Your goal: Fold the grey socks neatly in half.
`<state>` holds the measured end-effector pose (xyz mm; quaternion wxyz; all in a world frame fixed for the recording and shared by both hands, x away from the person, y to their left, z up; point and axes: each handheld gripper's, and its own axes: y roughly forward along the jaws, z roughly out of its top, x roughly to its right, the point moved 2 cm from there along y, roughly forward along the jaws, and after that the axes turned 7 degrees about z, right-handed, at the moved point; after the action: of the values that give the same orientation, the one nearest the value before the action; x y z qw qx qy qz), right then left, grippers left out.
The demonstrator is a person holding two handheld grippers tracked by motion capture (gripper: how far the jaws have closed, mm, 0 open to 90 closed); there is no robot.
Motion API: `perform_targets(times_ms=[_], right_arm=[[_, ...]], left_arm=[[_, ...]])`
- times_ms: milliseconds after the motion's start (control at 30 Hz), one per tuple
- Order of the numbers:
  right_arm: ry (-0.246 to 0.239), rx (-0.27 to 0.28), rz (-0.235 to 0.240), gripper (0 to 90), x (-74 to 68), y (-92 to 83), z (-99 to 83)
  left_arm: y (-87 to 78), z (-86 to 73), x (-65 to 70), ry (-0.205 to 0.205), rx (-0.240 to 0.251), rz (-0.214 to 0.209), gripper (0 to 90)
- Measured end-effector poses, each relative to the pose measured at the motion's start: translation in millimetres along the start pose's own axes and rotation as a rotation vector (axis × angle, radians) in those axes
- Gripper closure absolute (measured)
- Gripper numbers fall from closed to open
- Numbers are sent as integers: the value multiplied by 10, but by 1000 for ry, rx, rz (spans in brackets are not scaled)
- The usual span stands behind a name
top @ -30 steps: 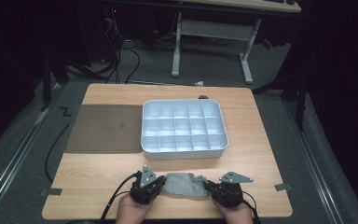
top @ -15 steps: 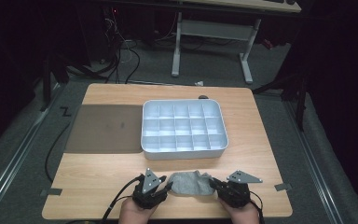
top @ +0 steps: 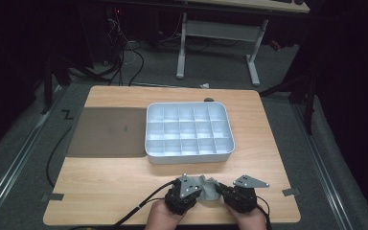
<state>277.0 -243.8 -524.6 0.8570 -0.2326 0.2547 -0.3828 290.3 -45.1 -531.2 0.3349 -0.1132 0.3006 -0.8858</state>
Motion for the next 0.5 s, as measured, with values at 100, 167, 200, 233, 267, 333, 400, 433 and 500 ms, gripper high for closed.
perform_targets(times_ms=[100, 167, 200, 233, 267, 333, 400, 433, 500], right_arm=[[-4, -1, 1, 843, 9, 1, -1], [0, 1, 9, 842, 6, -7, 4], [7, 1, 14, 843, -4, -20, 11], [6, 7, 21, 843, -10, -28, 18], [6, 7, 21, 843, -10, -28, 18], [8, 44, 60, 844, -90, -88, 72], [-2, 64, 80, 846, -145, -117, 105], [-9, 71, 84, 847, -181, -129, 122], [-25, 72, 70, 848, -208, -130, 130]], left_arm=[[58, -23, 25, 22, -34, 18, 838], [93, -56, 48, 42, -57, 31, 850], [94, -62, 55, 45, -50, 38, 854], [95, -63, 61, 44, -50, 41, 856], [95, -63, 61, 44, -50, 41, 858], [102, -64, 68, 38, -47, 40, 860], [103, -64, 70, 36, -47, 37, 861], [109, -63, 81, 33, -44, 30, 861], [111, -60, 90, 28, -41, 22, 858]])
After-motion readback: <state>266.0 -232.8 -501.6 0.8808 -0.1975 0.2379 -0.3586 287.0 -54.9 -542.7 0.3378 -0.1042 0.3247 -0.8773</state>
